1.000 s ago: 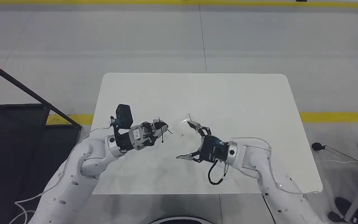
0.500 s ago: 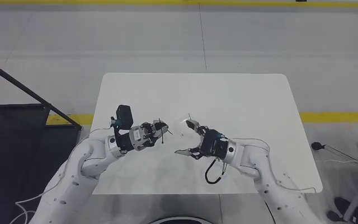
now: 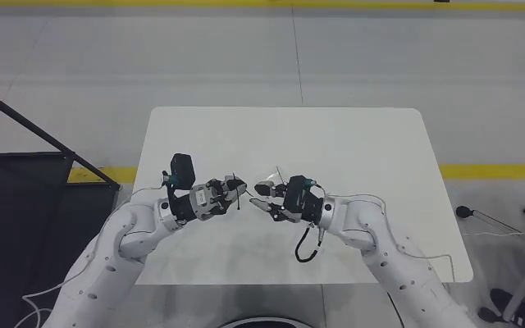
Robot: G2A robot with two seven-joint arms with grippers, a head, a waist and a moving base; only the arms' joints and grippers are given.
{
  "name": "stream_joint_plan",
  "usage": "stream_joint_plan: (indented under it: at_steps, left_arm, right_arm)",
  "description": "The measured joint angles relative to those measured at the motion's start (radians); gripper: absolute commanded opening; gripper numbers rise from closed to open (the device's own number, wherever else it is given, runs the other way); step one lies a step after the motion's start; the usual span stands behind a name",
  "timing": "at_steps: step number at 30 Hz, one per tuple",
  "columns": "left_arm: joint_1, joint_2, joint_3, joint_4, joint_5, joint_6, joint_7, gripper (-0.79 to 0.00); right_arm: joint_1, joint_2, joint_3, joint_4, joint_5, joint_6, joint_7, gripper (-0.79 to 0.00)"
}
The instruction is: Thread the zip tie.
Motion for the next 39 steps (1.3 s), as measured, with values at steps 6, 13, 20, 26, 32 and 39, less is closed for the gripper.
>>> stream_joint_plan:
  at_steps: [6,13,20,26,32,39]
  left_arm:
    - [0.0,0.0,0.0,0.0,0.0,0.0,0.0,-0.785]
    - [0.0,0.0,0.0,0.0,0.0,0.0,0.0,-0.785]
    - [0.0,0.0,0.0,0.0,0.0,0.0,0.0,-0.785]
    - [0.0,0.0,0.0,0.0,0.0,0.0,0.0,-0.785]
    - [0.0,0.0,0.0,0.0,0.0,0.0,0.0,-0.785]
    - [0.0,0.0,0.0,0.0,0.0,0.0,0.0,-0.625]
  right_arm:
    - [0.005,-0.006,-0.006,0.004,-0.012,-0.009,-0.01,-0.514]
    - [0.007,-0.012,-0.006,0.009,-0.016,-0.008,-0.015,-0.625]
    - [0.014,-0.019,-0.009,0.019,-0.011,-0.018,-0.01,-0.653]
    - [0.018,-0.023,-0.009,0.026,-0.007,-0.024,-0.006,-0.785]
    - [0.019,-0.027,-0.006,0.029,-0.007,-0.028,-0.006,-0.785]
    - [0.016,-0.03,0.001,0.032,-0.007,-0.029,-0.013,-0.785]
